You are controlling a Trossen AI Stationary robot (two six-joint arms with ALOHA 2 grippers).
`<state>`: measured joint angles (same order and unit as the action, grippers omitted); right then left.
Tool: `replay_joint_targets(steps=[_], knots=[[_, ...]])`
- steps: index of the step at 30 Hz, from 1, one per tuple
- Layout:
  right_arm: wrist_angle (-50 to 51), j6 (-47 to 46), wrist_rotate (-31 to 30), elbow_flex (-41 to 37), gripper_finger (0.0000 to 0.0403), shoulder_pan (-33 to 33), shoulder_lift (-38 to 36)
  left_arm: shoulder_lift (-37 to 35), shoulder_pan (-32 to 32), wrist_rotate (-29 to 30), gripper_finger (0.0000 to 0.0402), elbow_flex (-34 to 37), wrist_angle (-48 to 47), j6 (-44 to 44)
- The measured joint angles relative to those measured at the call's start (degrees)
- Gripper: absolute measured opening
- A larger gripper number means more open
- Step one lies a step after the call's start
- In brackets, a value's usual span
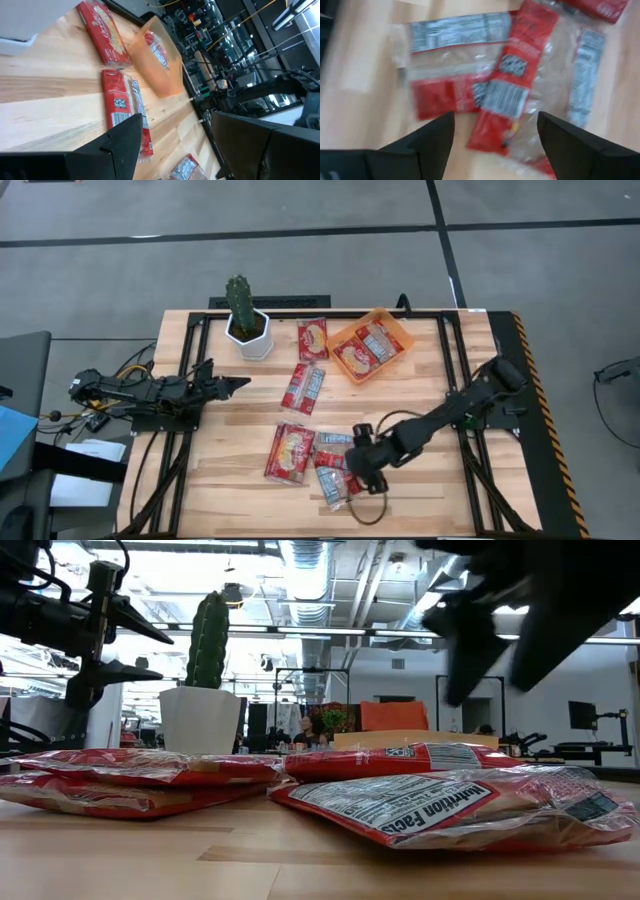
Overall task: Sort popcorn bags into baskets
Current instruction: Put the popcorn bag into the orange bin
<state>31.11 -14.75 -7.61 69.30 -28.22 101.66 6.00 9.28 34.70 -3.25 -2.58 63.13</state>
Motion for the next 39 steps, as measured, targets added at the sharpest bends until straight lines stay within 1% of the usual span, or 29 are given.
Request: replay_joint_targets(steps=[2,4,6,9,13,17,20,22,26,29,30,32,34,37,39], knots=[[2.23,-0.27,-1.67,2.90,0.0317,-0.24,3.21,0.00,0.01,-0.03,0.0225,0.00,-0.64,0.75],[2.53,-1.94,-1.71,4.20,0.0321,-0.29,5.75,0.00,0.02,-0.08,0.0225,0.00,-1.18,1.36],[2.90,-4.87,-1.87,4.38,0.0324,-0.31,7.14,0.00,0.00,-0.11,0.0225,0.00,-1.32,1.45],[4.88,-10.80,-4.49,4.56,0.0323,-0.29,8.78,0.00,0.00,-0.14,0.0225,0.00,-1.37,1.45],[9.88,-19.24,-6.07,4.56,0.0315,0.06,11.86,0.00,0.01,-0.13,0.0225,-0.04,-1.66,1.43],[11.55,-24.72,-5.86,4.85,0.0294,0.15,13.50,0.00,0.02,0.02,0.0225,-0.07,-1.78,1.21],[12.88,-29.28,-8.29,4.78,0.0256,-0.42,13.58,0.00,0.01,0.04,0.0225,-0.07,-1.83,1.21],[14.16,-32.41,-9.83,4.77,0.0215,-0.40,13.48,0.00,0.02,0.07,0.0225,-0.07,-1.83,1.21],[17.00,-36.69,-9.59,4.63,0.0107,0.25,13.24,0.00,0.01,0.07,0.0225,-0.07,-1.87,1.19],[17.63,-36.93,-8.32,5.17,0.0029,0.28,13.21,0.00,0.02,0.09,0.0225,-0.07,-1.89,1.17],[18.08,-35.94,-7.96,5.78,0.0018,0.30,13.13,0.00,0.02,0.10,0.0225,-0.07,-1.91,1.17],[19.03,-33.66,-6.83,7.26,0.0018,0.30,13.10,0.00,0.02,0.13,0.0225,-0.07,-1.92,1.17],[18.46,-31.69,-3.50,8.59,0.0019,0.70,12.71,0.00,0.01,0.18,0.0225,-0.07,-1.93,0.96],[17.14,-27.55,1.22,9.05,0.0008,1.43,9.14,0.00,0.00,0.22,0.0225,-0.07,-1.93,0.40],[16.49,-25.63,2.48,8.97,0.0008,1.91,6.19,0.00,0.01,0.24,0.0225,-0.07,-1.95,0.36]])
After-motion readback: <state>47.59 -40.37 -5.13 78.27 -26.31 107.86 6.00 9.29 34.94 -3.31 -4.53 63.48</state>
